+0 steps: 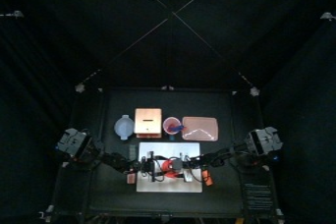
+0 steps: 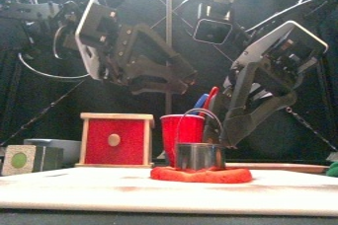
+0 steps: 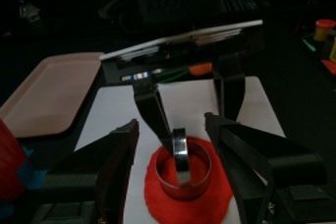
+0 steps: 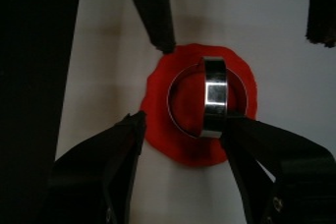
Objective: Cut dough with cookie cutter and remove excess
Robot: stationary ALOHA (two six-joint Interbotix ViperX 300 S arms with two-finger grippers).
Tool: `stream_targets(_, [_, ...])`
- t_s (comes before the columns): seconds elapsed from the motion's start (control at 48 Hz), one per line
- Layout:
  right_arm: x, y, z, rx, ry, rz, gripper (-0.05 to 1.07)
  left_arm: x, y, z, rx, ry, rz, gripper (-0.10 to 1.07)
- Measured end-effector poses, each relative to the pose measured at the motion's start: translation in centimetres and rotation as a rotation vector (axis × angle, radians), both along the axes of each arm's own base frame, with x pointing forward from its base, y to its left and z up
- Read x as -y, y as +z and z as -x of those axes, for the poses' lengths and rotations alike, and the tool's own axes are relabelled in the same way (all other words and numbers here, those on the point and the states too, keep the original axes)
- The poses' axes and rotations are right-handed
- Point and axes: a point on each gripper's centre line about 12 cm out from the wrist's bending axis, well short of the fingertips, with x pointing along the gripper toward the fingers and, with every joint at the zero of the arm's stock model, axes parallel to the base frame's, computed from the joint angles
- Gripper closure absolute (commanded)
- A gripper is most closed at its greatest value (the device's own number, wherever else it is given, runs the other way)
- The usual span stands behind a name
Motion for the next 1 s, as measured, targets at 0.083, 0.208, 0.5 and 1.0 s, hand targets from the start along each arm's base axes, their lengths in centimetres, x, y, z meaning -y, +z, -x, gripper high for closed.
stream_targets(0.083, [0.4, 0.4, -0.4, -0.03, 0.0, 0.016, 0.14, -0.1, -0.6, 0.7, -0.026, 0.019, 0.01, 0.09])
stream_targets(0.208, [1.1, 1.1, -1.1, -0.058, -0.008, 0.032, 0.14, -0.3, -1.8, 1.7, -0.069, 0.053, 0.023, 0.12])
stream_targets(0.5, [1.5, 2.6, -1.9, -0.102, -0.001, 0.062, 0.14, -0.3, -4.2, 2.2, -0.136, 0.082, 0.016, 0.36])
stream_targets(1.0, [1.8, 3.0, -2.1, -0.141, -0.016, 0.059, 0.14, -0.1, -6.8, 1.4, -0.185, 0.097, 0.001, 0.39])
